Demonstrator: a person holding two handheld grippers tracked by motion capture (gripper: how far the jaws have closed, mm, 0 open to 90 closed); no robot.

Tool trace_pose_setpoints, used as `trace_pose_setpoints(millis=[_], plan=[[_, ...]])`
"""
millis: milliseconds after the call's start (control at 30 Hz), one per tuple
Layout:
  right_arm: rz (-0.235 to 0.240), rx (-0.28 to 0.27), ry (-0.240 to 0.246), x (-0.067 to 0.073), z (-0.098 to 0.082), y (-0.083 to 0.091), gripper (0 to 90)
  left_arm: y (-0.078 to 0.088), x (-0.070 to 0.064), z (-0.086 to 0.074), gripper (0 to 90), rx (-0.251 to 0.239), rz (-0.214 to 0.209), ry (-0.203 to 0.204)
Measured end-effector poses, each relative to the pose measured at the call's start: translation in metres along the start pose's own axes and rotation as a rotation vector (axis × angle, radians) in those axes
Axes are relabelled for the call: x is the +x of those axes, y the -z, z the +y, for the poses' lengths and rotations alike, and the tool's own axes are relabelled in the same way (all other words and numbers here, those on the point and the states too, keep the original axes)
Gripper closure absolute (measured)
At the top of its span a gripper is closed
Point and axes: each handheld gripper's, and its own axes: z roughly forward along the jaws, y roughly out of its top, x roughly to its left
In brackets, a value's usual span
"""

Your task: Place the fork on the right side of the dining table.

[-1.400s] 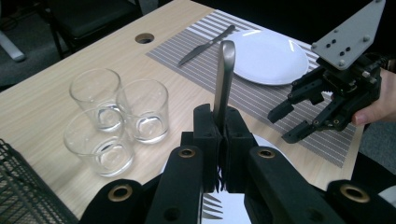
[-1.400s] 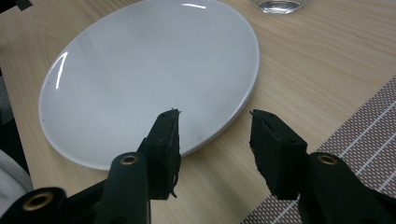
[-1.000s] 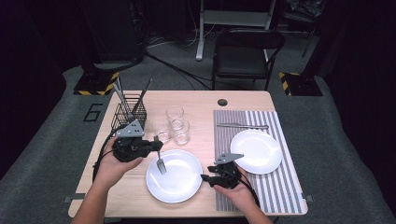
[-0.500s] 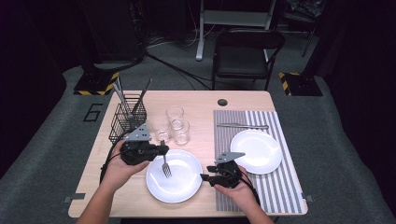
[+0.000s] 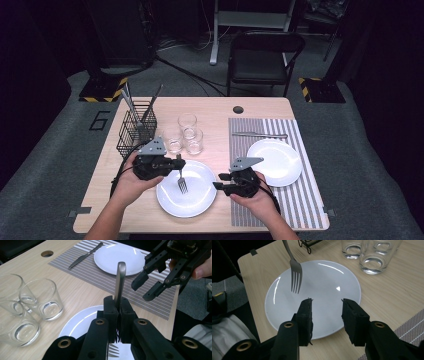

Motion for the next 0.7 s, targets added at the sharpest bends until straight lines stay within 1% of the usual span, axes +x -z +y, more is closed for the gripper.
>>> trace_pose_setpoints(millis=[33, 100, 233, 300, 333, 433, 467, 533, 567, 600, 633, 667, 700], plan=[[0.005, -0.002, 0.013, 0.0, 0.003, 0.001, 60.2, -0.001, 0.0, 0.0, 86.8, 0.005, -0.004, -0.003], [0.005, -0.003, 0.015, 0.001, 0.004, 0.002, 60.4, -0.001, -0.001, 0.0, 86.8, 0.001, -0.001, -0.005], [0.011, -0.016, 0.037, 0.001, 0.013, 0.005, 61.8, -0.003, -0.002, 0.0, 86.8, -0.002, -0.009, -0.005], [0.015, -0.02, 0.039, 0.001, 0.014, 0.006, 62.0, -0.004, -0.002, 0.0, 86.8, -0.005, -0.007, -0.006], [0.02, -0.023, 0.037, 0.001, 0.017, 0.008, 62.6, -0.004, -0.002, 0.0, 86.8, -0.001, -0.008, -0.016], [0.026, -0.03, 0.042, 0.002, 0.021, 0.009, 63.2, -0.007, -0.004, -0.001, 86.8, -0.007, -0.006, -0.013], [0.027, -0.028, 0.038, 0.003, 0.022, 0.009, 63.3, -0.008, -0.004, -0.001, 86.8, -0.017, -0.001, -0.013], [0.03, -0.029, 0.047, 0.003, 0.024, 0.008, 63.9, -0.009, -0.004, -0.002, 86.8, -0.019, 0.002, -0.013], [0.031, -0.027, 0.043, 0.004, 0.025, 0.008, 64.1, -0.01, -0.003, -0.003, 86.8, -0.024, 0.0, -0.008], [0.031, -0.03, 0.053, 0.003, 0.026, 0.007, 64.2, -0.011, -0.002, -0.003, 86.8, -0.026, -0.003, -0.006], [0.033, -0.028, 0.054, 0.003, 0.026, 0.007, 64.3, -0.011, -0.002, -0.003, 86.8, -0.017, 0.0, -0.014], [0.035, -0.03, 0.052, 0.004, 0.027, 0.006, 64.5, -0.011, -0.002, -0.003, 86.8, -0.017, 0.0, -0.014], [0.036, -0.031, 0.053, 0.004, 0.028, 0.006, 64.6, -0.013, -0.003, -0.004, 86.8, -0.021, -0.005, -0.006]])
